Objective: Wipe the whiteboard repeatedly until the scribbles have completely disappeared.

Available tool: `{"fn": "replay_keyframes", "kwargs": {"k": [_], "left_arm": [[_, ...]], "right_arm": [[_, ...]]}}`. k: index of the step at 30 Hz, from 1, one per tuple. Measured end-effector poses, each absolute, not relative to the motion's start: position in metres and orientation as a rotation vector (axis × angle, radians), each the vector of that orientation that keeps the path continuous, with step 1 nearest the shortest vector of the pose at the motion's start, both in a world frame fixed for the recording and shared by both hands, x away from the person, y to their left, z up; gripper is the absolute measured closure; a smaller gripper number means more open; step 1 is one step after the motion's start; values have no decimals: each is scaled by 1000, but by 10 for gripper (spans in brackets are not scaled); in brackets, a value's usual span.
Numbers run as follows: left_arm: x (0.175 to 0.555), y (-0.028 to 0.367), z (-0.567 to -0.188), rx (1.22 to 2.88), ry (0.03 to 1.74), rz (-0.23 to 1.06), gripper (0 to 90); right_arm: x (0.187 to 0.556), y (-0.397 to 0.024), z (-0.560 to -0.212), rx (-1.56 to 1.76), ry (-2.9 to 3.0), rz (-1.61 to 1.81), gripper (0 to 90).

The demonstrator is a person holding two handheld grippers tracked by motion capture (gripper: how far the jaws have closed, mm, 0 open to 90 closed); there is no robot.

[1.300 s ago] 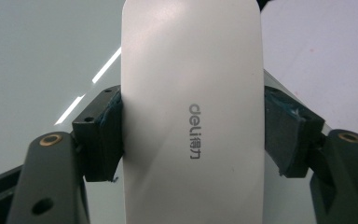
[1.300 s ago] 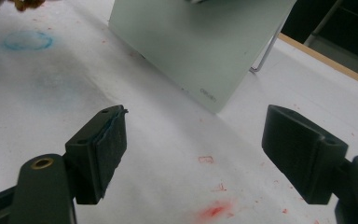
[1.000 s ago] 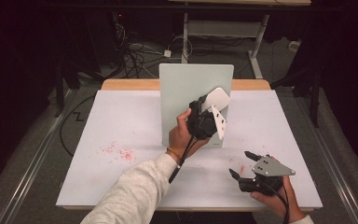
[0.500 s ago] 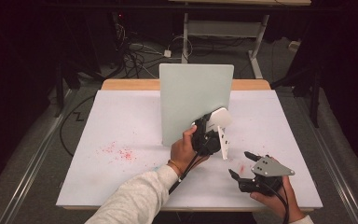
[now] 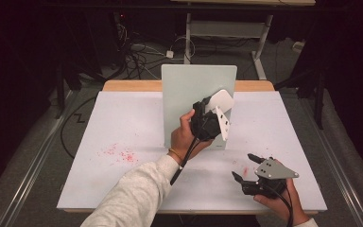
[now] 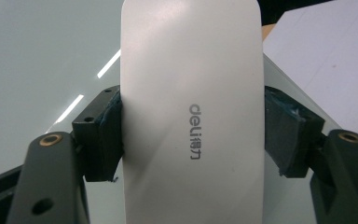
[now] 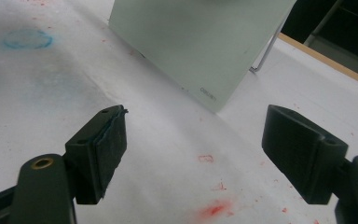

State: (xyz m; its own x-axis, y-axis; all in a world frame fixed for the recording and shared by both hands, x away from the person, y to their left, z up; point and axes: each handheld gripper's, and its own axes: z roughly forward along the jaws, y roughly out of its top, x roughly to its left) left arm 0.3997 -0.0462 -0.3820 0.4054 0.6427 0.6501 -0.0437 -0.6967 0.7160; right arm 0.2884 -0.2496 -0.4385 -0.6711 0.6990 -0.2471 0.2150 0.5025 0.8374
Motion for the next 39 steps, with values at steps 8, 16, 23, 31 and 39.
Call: {"fn": "replay_keyframes", "kwargs": {"k": [8,16,23,31,39], "left_arm": [[391,-53,-406,2034,478,1356,290],[382,-55,-431,2072,444,1343,290],[389,-36,-411,2050,485,1313,290],[395,-23,-395,2004,546,1314,290],[383,-50,-429,2085,427,1396,290]], "right_arm": [[288,-250,-438,761,2166,1104,229],[288,-249,-438,751,2166,1099,229],[288,-250,-438,746,2168,1100,229],[287,-249,-437,742,2164,1095,229],[288,-248,-438,746,2172,1099,229]]}}
